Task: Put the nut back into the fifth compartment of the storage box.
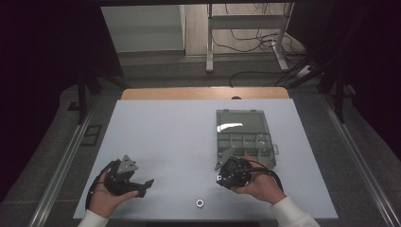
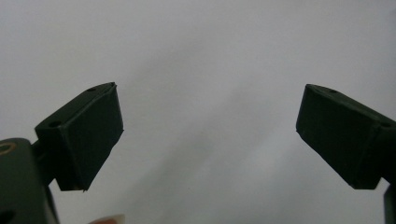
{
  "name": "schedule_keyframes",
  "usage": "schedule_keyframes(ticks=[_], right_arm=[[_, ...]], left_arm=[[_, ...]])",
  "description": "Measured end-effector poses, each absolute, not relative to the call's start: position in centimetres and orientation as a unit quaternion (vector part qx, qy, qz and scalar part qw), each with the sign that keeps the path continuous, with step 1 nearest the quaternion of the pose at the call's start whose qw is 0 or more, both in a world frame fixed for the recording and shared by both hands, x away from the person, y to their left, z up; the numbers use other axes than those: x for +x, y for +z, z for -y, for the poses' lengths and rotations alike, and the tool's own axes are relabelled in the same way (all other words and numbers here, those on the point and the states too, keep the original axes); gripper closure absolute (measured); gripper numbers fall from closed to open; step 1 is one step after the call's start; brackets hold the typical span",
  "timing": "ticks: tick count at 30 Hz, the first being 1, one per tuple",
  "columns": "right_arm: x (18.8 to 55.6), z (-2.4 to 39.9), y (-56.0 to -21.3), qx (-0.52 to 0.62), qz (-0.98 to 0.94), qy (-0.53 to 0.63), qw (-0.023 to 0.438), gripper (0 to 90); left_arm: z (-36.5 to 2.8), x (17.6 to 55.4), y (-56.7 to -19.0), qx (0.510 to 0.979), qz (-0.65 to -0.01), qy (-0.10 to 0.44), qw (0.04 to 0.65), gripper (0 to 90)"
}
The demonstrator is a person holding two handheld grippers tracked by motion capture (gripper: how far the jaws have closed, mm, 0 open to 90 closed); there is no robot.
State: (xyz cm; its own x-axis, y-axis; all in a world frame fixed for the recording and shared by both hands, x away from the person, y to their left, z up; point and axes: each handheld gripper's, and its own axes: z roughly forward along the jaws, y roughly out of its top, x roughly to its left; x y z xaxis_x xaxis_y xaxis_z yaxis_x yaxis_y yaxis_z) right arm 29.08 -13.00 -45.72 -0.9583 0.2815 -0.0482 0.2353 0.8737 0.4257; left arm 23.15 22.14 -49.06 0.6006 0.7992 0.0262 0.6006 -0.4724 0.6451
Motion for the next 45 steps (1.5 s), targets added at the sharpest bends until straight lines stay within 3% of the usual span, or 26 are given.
schedule_keyframes(ticks=[45], right_arm=[[35.0,15.1,-45.4,0.231,-0.939,0.231,0.105,70.1]], left_arm=[[-22.0,23.1,-49.2,0.844,-0.414,0.163,0.298,7.6]])
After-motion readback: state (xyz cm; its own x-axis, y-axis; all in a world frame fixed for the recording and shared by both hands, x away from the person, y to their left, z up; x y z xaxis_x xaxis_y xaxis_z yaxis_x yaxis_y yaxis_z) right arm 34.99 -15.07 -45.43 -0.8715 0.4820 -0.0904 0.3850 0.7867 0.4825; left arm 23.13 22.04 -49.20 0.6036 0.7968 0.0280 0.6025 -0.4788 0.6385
